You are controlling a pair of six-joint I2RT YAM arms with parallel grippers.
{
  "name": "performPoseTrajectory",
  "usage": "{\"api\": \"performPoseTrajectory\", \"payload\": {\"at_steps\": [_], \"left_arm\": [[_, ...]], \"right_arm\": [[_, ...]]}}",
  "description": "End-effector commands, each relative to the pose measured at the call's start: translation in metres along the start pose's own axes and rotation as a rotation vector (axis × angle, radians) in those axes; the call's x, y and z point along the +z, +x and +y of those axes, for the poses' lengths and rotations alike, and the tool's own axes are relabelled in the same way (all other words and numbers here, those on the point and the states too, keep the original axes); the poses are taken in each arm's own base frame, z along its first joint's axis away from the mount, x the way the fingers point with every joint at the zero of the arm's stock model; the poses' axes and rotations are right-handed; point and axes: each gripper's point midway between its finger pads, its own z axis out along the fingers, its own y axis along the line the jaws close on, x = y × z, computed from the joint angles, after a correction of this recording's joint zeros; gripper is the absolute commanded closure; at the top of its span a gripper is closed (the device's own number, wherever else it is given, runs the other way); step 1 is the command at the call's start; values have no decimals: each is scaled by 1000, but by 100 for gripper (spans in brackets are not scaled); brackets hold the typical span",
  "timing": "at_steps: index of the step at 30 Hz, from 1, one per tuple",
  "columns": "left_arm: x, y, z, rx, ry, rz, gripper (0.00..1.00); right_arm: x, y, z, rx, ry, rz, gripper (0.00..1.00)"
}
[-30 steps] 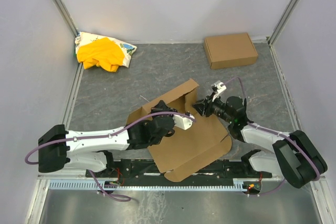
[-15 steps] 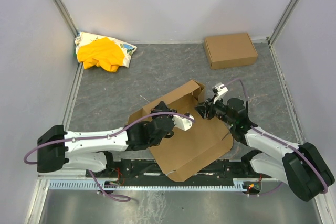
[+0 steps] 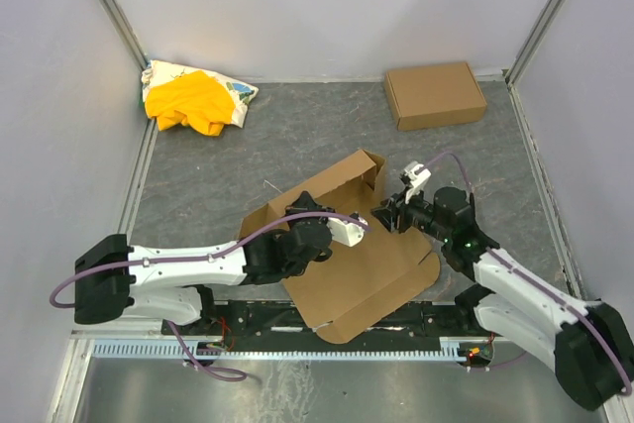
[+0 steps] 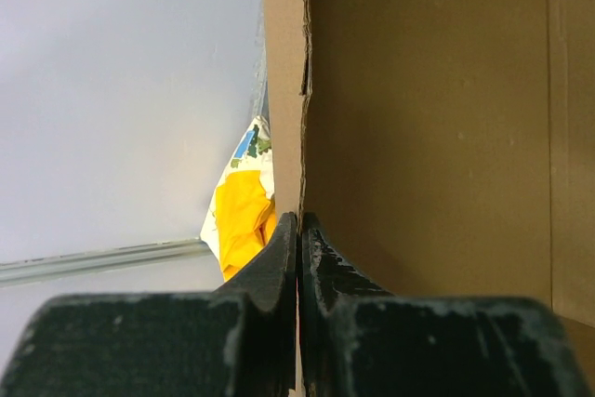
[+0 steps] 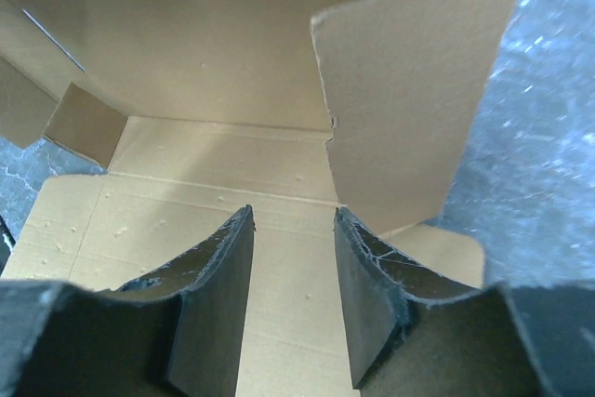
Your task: Fold the paper box
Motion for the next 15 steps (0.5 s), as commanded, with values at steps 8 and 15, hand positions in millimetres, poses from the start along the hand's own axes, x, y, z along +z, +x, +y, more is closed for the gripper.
{"api": "performPoseTrajectory", "payload": {"at_steps": [8, 15], "left_arm": [[2, 0, -15, -37, 33, 20, 97], [-3, -11, -5, -65, 23, -16, 97]], "right_arm": [[-50, -67, -57, -159, 410, -132, 43], [-7, -59, -41, -218, 100, -82, 32]]}}
